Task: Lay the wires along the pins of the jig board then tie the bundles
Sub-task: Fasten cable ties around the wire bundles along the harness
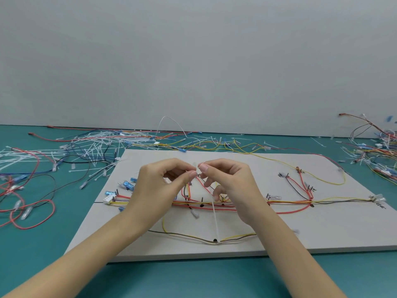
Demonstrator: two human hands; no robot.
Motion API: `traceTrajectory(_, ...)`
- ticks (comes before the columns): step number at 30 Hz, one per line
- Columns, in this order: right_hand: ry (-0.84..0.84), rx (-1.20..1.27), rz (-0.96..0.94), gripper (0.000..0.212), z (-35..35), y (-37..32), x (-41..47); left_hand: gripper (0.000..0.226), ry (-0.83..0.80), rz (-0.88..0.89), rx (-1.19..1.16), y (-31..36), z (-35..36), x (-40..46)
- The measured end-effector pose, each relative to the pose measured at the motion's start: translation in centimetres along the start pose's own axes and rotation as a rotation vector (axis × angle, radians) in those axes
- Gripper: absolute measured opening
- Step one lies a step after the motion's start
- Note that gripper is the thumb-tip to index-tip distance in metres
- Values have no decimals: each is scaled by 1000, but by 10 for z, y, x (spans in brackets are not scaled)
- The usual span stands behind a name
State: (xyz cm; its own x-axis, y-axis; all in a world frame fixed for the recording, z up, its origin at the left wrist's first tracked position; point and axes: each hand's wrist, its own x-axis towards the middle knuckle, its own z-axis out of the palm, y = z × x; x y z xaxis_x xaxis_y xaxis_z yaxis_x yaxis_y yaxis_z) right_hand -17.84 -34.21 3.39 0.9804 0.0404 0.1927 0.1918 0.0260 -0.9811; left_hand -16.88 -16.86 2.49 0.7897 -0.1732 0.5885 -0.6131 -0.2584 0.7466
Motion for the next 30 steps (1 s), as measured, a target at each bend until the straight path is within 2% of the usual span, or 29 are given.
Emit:
traceTrajectory(2,-19,6,8,7,0,-1,0,5,-4,-24,-15,1,4,-4)
traceTrajectory(15,-56,16,23,10,0,-4,-1,20,-132,-195,-184,1,3,-4)
traceTrajectory(18,-65,-20,12,8,0,-5,-2,15,-58,-169,-146,0,2,-5)
traceTrajectory(20,-91,-68,9,8,-1,-5,-3,22,-6,-166,-143,0,1,-3)
traceTrajectory(22,-152,-117,24,8,-1,-6,-4,24,0,-182,-178,-2,0,-1)
traceTrajectory(25,-235,-163,59,12,1,-5,-5,12,-17,-182,-252,-2,-2,2)
traceTrajectory(30,-250,-171,66,15,0,-7,-6,14,-19,-194,-287,-4,-4,5)
